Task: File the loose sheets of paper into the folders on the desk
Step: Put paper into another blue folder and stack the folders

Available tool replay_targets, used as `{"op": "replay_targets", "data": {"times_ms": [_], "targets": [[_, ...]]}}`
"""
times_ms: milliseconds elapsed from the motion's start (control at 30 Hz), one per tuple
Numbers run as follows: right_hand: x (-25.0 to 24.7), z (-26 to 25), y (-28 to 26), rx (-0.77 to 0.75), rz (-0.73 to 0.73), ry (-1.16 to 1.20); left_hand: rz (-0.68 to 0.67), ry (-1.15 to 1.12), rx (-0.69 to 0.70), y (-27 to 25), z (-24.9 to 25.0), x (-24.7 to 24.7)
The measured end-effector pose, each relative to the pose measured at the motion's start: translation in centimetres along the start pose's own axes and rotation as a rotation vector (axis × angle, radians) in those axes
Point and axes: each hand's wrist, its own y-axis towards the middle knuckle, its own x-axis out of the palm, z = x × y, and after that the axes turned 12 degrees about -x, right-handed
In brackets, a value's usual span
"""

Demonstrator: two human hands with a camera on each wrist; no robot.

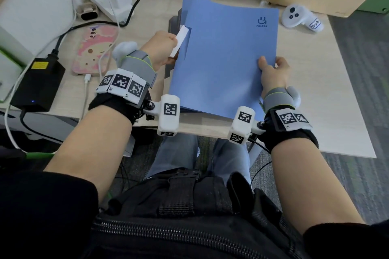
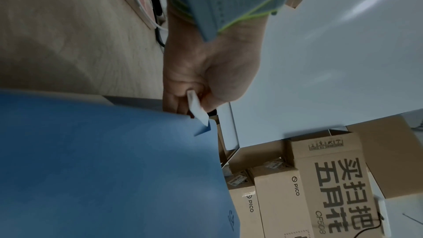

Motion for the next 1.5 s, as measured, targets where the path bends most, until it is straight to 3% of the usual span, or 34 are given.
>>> {"op": "replay_targets", "data": {"times_ms": [233,400,600,700,833,1067,1267,1500], "targets": [[0.3,0.0,0.0,-0.037,0.041,0.004,-0.19,-0.144,-0.056,-0.9,0.4,0.2],[0.7,-0.2,-0.1,-0.054,0.039,0.039,-0.382,-0.209,-0.016,-1.4,0.2,0.6],[0.9,0.1,-0.1,-0.057,0.018,0.041,-0.436,-0.245,-0.037,-1.0,0.0,0.1],[0.8,-0.1,0.0,-0.059,0.001,0.028,-0.357,-0.111,-0.051,-0.9,0.1,-0.1],[0.4,-0.5,0.4,-0.01,-0.043,-0.082,-0.09,0.188,-0.013,-0.1,0.2,-0.1],[0.5,-1.8,1.1,-0.116,-0.183,-0.348,0.297,0.322,0.044,1.3,-0.1,0.2],[0.7,-2.0,1.7,-0.121,-0.243,-0.519,0.342,0.32,0.053,1.1,-0.3,0.9],[1.1,-2.2,1.3,-0.023,-0.292,-0.51,0.388,0.386,0.066,0.6,0.7,1.3]]}}
